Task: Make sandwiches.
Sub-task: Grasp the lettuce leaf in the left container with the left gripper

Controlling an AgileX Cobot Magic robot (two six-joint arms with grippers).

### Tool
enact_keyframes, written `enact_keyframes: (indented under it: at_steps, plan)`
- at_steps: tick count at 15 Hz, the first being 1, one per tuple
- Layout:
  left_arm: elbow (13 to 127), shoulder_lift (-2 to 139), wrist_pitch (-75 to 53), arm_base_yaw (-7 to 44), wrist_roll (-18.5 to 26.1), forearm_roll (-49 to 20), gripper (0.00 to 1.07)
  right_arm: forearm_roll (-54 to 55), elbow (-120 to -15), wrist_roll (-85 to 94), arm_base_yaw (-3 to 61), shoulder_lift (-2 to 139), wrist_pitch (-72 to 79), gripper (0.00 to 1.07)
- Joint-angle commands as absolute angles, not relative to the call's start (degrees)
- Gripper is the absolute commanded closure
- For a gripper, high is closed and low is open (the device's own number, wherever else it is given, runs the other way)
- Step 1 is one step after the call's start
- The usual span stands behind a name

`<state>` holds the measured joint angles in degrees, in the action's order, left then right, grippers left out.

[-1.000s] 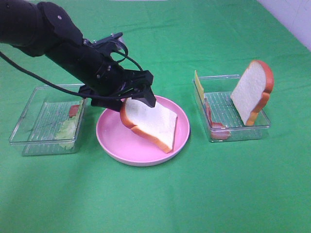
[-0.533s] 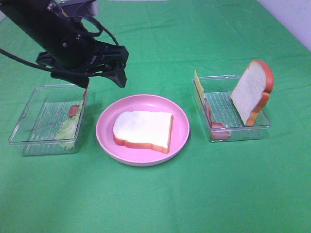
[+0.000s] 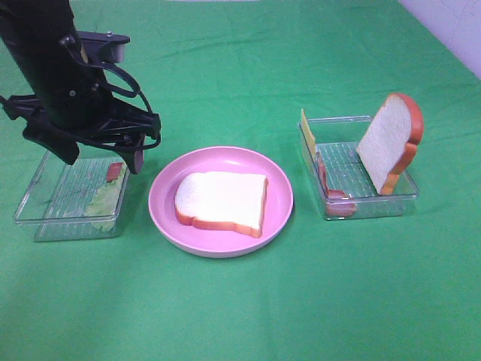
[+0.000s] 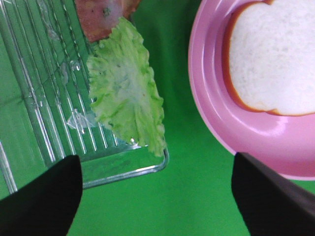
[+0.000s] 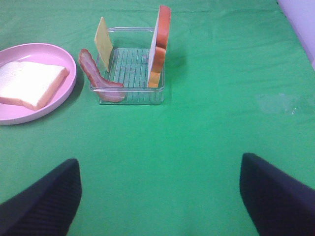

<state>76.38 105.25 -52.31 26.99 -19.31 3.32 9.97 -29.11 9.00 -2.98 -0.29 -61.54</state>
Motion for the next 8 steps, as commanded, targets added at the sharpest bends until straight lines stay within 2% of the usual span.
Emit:
enact_keyframes:
  at_steps: [1, 6, 8]
  plan:
    - [76.6, 108.17, -49.5, 27.22, -20.17, 3.95, 0.29, 10.14, -28.99, 8.88, -3.38, -1.2, -60.91, 0.26]
    - [76.6, 113.62, -44.23, 27.22, -20.34, 5.44, 0.32, 10.14, -28.99, 8.88, -3.38, -1.2, -60.91, 0.26]
    - [76.6, 114.59, -43.54, 27.22, -20.4, 5.56, 0.38, 10.14, -28.99, 8.88, -3.38, -1.2, -60.91, 0.26]
